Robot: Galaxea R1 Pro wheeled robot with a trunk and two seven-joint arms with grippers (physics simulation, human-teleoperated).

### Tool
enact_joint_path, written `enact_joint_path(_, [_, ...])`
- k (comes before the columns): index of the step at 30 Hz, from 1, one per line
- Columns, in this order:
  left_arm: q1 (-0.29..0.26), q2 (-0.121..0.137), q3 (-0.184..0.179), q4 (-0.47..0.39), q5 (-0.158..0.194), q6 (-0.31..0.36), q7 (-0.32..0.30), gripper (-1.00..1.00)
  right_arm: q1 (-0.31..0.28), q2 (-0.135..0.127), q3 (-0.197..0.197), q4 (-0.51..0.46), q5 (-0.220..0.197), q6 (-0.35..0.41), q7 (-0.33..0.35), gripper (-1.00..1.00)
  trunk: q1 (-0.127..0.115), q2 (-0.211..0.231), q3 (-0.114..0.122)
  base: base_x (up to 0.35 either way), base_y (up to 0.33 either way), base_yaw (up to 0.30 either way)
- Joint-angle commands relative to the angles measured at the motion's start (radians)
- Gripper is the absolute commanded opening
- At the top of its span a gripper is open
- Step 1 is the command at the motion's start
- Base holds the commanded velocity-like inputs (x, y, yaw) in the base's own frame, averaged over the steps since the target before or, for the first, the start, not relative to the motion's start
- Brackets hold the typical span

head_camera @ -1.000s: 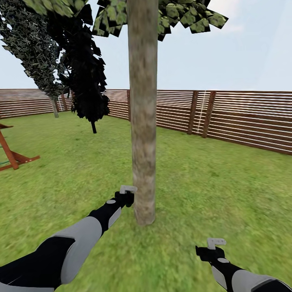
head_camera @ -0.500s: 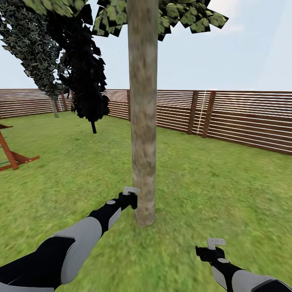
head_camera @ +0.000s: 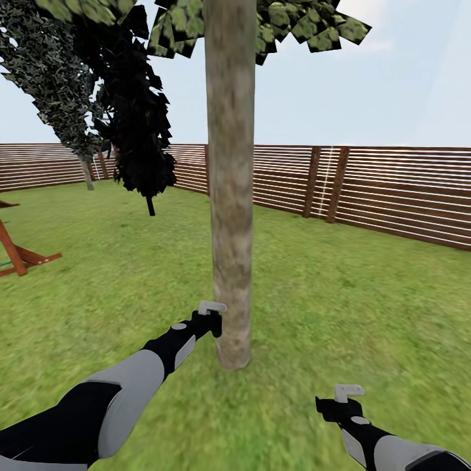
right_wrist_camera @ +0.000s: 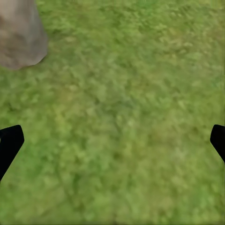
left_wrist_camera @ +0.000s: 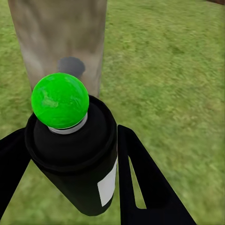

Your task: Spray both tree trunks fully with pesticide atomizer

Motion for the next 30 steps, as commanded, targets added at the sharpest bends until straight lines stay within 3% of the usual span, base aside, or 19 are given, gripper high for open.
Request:
enact_joint_path(1, [-0.001, 0.0, -0.001, 0.001, -0.007, -0.005, 0.0, -1.0, -0.002, 0.001, 0.008, 0.004, -0.007, -0.006, 0.0, 1.0, 0.0, -0.001, -0.002, 0.009, 0.0, 0.0])
enact_joint_path(30, [-0.001, 0.0, -0.001, 0.001, -0.007, -0.005, 0.0, -1.0, -0.002, 0.001, 0.008, 0.004, -0.007, -0.006, 0.0, 1.0, 0.0, -0.001, -0.002, 0.0, 0.0, 0.0])
